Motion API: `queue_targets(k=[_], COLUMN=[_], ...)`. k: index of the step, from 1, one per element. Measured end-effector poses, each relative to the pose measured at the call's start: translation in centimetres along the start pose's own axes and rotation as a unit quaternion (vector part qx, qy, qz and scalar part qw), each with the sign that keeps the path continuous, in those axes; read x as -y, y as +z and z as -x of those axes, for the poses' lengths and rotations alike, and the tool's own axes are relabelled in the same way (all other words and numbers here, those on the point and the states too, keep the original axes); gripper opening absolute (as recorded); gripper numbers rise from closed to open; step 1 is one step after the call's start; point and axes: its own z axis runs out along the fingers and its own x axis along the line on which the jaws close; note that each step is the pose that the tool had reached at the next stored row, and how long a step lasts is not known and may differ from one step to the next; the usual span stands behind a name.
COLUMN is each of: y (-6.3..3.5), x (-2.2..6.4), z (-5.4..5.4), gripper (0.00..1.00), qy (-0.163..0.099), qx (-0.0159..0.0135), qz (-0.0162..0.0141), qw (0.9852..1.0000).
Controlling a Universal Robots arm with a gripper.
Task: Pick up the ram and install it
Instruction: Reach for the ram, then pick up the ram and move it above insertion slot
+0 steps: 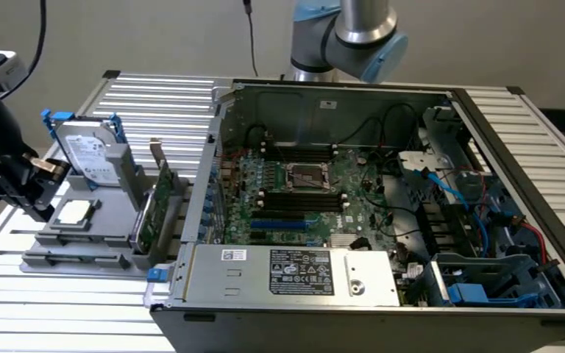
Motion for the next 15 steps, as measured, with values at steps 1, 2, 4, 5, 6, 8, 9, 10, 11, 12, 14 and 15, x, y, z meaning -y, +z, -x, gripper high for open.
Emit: queue_targets(k=[1, 2, 4, 5, 6, 8, 9, 10, 11, 12, 14, 15], y=[0.01, 0.01, 0.01, 0.01, 0.01, 0.01, 0.01, 0.01, 0.01, 0.01, 0.01, 0.01], x=[0.00, 0.00, 0.00, 0.00, 0.00, 0.00, 0.00, 0.00, 0.00, 0.00, 0.00, 0.00], z=[-0.07, -0.07, -0.07, -0.07, -0.07, -0.07, -0.07, -0.07, -0.07, -0.07, -0.08, -0.07], gripper=[0.11, 0.11, 0.11, 0.11, 0.11, 0.11, 0.11, 0.11, 0.11, 0.11, 0.11, 0.11], qy=[-0.001, -0.001, -0.001, -0.001, -0.001, -0.001, -0.001, -0.001, -0.001, -0.001, -0.001, -0.001], qx=[0.0000, -0.0001, 0.0000, 0.0000, 0.0000, 0.0000, 0.0000, 0.0000, 0.0000, 0.0000, 0.0000, -0.0001], qz=[-0.0002, -0.0003, -0.0003, -0.0003, -0.0003, -0.0003, -0.0003, -0.0003, -0.0003, -0.0003, -0.0003, -0.0003], qw=[1.0000, 1.0000, 1.0000, 1.0000, 1.0000, 1.0000, 1.0000, 1.0000, 1.0000, 1.0000, 1.0000, 1.0000])
